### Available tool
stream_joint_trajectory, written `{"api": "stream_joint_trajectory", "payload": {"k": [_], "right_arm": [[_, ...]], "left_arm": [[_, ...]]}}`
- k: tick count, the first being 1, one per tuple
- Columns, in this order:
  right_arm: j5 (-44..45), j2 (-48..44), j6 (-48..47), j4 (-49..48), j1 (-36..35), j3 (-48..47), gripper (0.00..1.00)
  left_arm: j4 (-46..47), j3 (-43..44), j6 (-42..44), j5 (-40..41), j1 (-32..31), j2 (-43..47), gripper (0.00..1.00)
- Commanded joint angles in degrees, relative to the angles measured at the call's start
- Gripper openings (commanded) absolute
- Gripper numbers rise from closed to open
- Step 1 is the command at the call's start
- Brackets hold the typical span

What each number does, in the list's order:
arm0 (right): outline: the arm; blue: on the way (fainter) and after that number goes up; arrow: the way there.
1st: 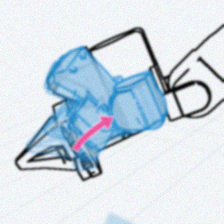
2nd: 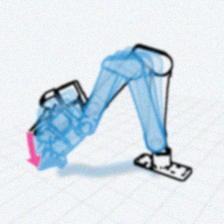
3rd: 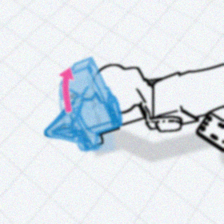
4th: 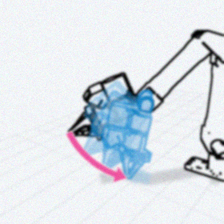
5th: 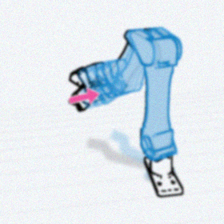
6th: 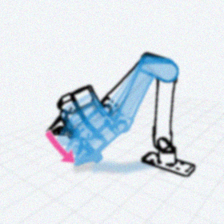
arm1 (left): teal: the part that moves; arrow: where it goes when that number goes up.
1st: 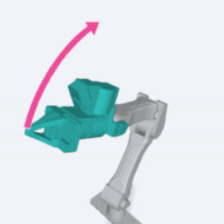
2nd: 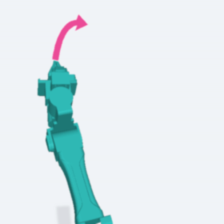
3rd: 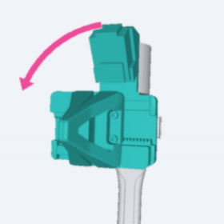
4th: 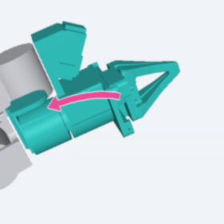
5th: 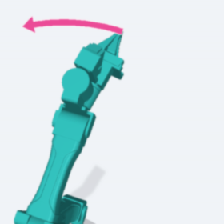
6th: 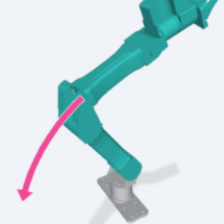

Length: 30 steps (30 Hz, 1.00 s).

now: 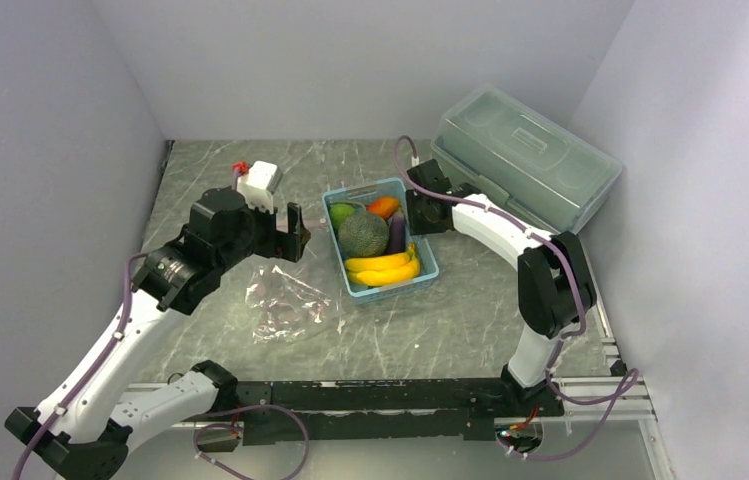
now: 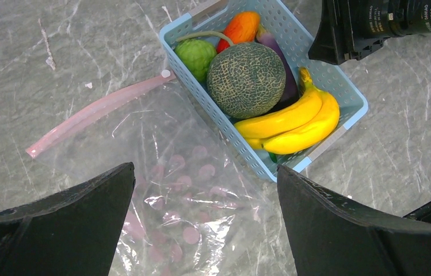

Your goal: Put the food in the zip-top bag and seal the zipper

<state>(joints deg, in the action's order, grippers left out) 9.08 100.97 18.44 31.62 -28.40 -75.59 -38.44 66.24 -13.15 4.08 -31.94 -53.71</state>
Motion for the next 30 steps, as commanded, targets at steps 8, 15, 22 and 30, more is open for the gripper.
{"api": "stream_joint_trajectory", "payload": {"k": [8, 15, 22, 30], "right_arm": [[0.65, 0.45, 0.02, -1.04, 0.35, -2.78, 0.30], [1.64, 1.34, -0.76, -0.70, 0.31, -2.76, 0.25], [2.08, 0.96, -1.20, -1.05, 0.34, -1.15, 0.19], [2.14, 0.51, -1.85, -0.56, 0.34, -0.82, 0.00]], "left_arm": [[1.26, 0.76, -1.09, -1.08, 0.11, 1.08, 0.99], [1.26, 0.76, -1.21, -1.09, 0.05, 0.59, 0.99], [1.33, 0.76, -1.31, -1.78, 0.04, -0.11, 0.99], [1.17, 0.77, -1.44, -1.92, 0.04, -1.03, 0.99]]}}
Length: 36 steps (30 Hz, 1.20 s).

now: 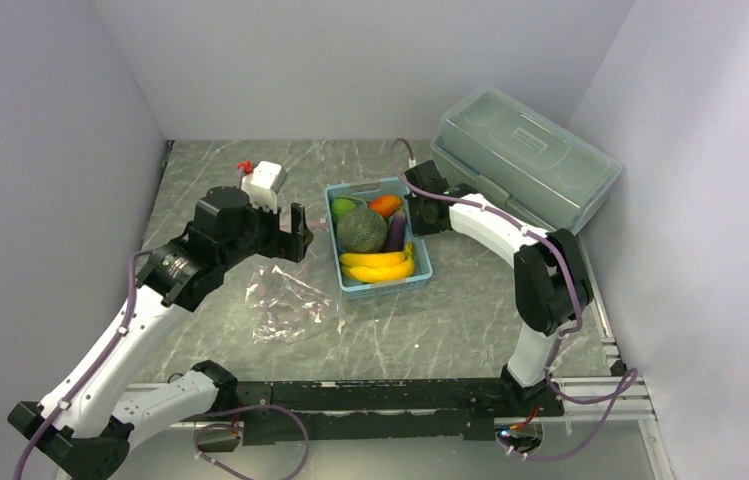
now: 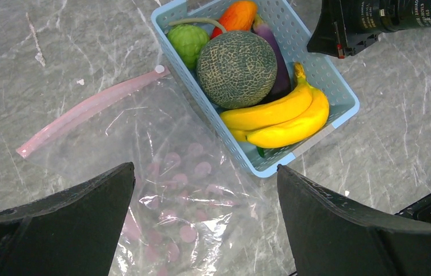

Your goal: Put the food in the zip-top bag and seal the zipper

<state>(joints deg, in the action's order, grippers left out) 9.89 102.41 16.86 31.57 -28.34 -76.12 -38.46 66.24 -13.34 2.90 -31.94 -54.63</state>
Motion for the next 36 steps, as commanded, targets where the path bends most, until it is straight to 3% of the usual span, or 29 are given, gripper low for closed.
{"api": "stream_joint_trajectory", "payload": {"k": [1, 25, 36], "right_arm": [[1.28, -1.24, -0.58, -0.42, 0.23, -0.08, 0.00], [9.76, -18.20, 0.84, 3.58, 0.46, 15.49, 0.00], [11.79, -19.50, 2.03, 4.97, 1.04, 17.55, 0.00]], "left_arm": [[1.18, 0.68, -1.29, -0.70, 0.04, -0.12, 0.99], [1.27, 0.74, -1.33, -1.70, 0.04, -0.82, 0.99], [1.28, 0.77, -1.55, -1.84, 0.08, -0.57, 0.99]]}}
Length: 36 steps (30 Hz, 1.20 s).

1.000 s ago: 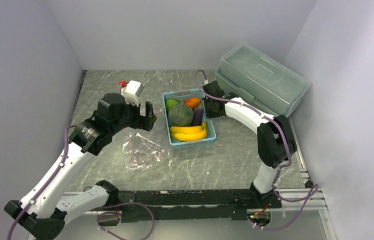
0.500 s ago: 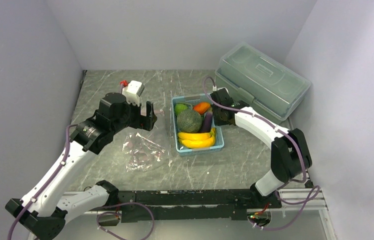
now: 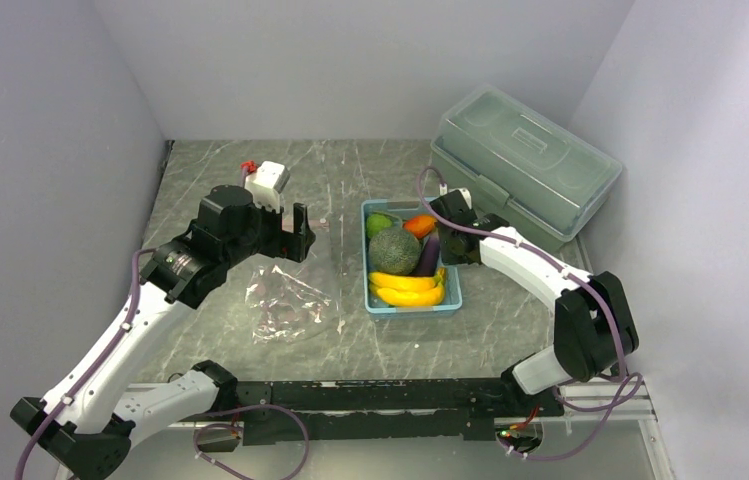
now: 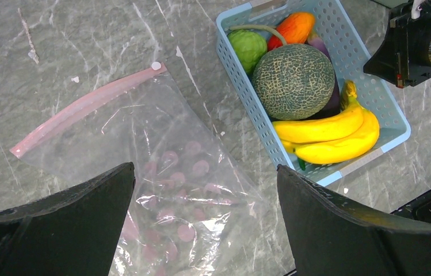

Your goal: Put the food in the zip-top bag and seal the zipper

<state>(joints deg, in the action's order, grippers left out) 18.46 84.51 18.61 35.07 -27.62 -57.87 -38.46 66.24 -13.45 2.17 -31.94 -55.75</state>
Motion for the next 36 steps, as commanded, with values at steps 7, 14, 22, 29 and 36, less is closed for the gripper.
{"api": "stream_joint_trajectory", "payload": {"k": [7, 14, 22, 29, 36], "right_arm": [[2.63, -3.02, 1.36, 3.01, 0.30, -2.87, 0.28], [3.38, -5.18, 2.33, 5.94, -0.74, -6.69, 0.49], [2.74, -8.28, 5.73, 7.95, -9.70, -13.87, 0.54], [-1.54, -7.10, 9.75, 5.89, -17.08, -17.91, 0.54], [-4.47, -3.02, 11.89, 2.51, -22.24, -19.32, 0.52]], "left_arm": [[1.19, 0.74, -1.40, -1.03, 0.06, 0.73, 0.99], [1.19, 0.74, -1.37, -0.99, 0.04, 0.99, 0.99], [1.09, 0.91, -1.38, -0.96, 0.11, 0.90, 0.99], [1.19, 0.74, -1.47, -0.68, 0.09, 1.34, 0.99], [1.26, 0.74, -1.58, -0.77, 0.09, 1.51, 0.99]]}}
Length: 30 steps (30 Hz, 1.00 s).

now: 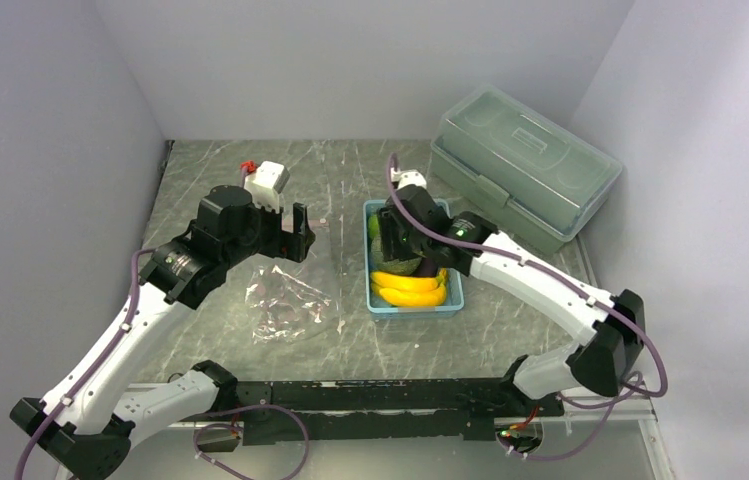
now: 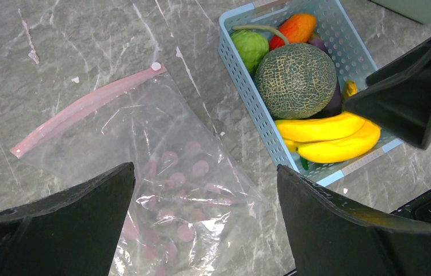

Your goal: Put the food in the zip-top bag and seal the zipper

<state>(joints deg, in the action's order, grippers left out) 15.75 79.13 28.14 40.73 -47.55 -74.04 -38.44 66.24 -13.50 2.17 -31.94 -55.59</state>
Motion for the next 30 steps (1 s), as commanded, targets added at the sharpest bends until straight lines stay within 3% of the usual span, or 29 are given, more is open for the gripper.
{"api": "stream_joint_trajectory", "payload": {"k": [1, 18, 30], "right_arm": [[-1.41, 3.13, 2.50, -3.19, -2.85, -3.77, 0.52], [1.01, 18.78, 6.66, -4.25, -5.98, -7.79, 0.49], [3.77, 24.89, 8.43, -5.17, -5.93, -8.04, 0.43]], "left_arm": [[1.25, 0.76, -1.54, -0.85, 0.07, 1.41, 0.99], [1.39, 0.74, -1.62, -1.41, 0.05, 2.40, 0.99], [1.35, 0.78, -1.66, -1.38, 0.05, 2.48, 0.99]]}}
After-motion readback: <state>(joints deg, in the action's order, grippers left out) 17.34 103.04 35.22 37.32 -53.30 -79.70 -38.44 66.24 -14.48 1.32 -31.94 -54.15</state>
